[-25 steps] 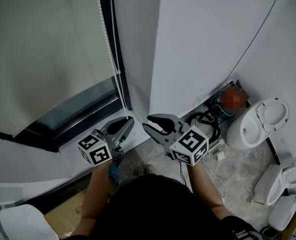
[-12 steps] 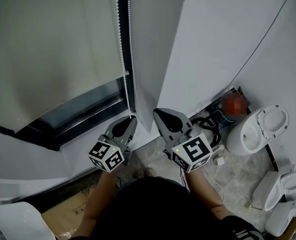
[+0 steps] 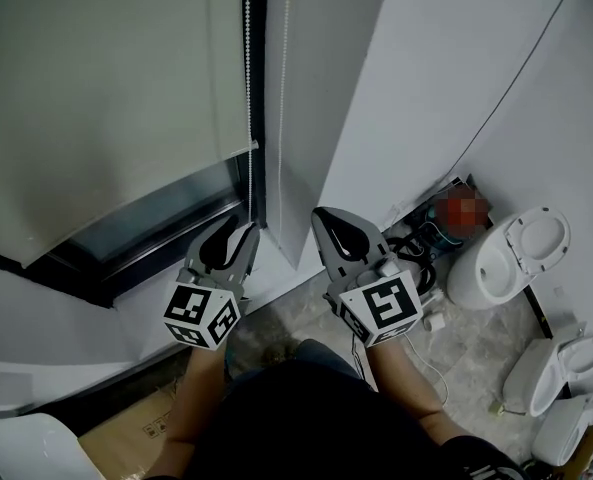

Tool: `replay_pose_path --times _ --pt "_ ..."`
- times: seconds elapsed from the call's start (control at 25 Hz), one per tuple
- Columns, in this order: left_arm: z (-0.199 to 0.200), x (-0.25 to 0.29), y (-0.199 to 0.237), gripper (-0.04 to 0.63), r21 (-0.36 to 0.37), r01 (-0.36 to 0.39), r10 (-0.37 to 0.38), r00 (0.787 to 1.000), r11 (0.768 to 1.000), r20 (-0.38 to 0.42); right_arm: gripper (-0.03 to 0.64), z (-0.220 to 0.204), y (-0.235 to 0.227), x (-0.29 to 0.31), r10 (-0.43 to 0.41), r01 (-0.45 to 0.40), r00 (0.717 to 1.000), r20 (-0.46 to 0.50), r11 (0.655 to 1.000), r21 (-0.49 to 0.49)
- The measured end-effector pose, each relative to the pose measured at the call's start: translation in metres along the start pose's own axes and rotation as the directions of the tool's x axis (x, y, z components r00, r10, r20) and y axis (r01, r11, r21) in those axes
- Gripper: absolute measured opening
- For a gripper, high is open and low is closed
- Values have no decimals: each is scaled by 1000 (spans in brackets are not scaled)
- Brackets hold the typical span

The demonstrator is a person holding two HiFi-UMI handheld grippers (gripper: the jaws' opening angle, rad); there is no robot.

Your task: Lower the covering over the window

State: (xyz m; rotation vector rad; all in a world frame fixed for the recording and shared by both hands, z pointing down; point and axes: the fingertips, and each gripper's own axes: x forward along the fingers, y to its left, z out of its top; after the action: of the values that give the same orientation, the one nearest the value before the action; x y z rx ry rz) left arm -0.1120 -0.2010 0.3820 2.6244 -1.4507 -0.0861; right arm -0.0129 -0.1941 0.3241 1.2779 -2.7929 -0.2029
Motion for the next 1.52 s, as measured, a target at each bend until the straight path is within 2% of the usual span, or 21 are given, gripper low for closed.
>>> replay_pose_path --times 0.16,0.28,0.44,0.6,1.12,1.52 --pt "44 -27 12 104 68 -114 108 991 991 81 12 18 6 -3 -68 70 996 52 997 -40" --pt "74 -39 13 11 96 -172 160 979 980 123 12 40 0 -7 -126 131 986 109 991 -40" --pt "102 -47 7 11 114 -177 158 974 978 160 12 66 -5 -9 -163 172 974 157 984 -46" --pt "114 -53 -2 10 137 -189 162 969 972 186 12 74 -2 -9 -163 175 974 156 982 -67" --pt "111 -53 -5 11 132 -193 167 969 972 183 12 67 4 -12 -169 179 976 138 982 -60" --pt "106 -48 -10 11 123 -163 139 974 979 180 12 63 2 -14 -179 187 976 121 980 -66"
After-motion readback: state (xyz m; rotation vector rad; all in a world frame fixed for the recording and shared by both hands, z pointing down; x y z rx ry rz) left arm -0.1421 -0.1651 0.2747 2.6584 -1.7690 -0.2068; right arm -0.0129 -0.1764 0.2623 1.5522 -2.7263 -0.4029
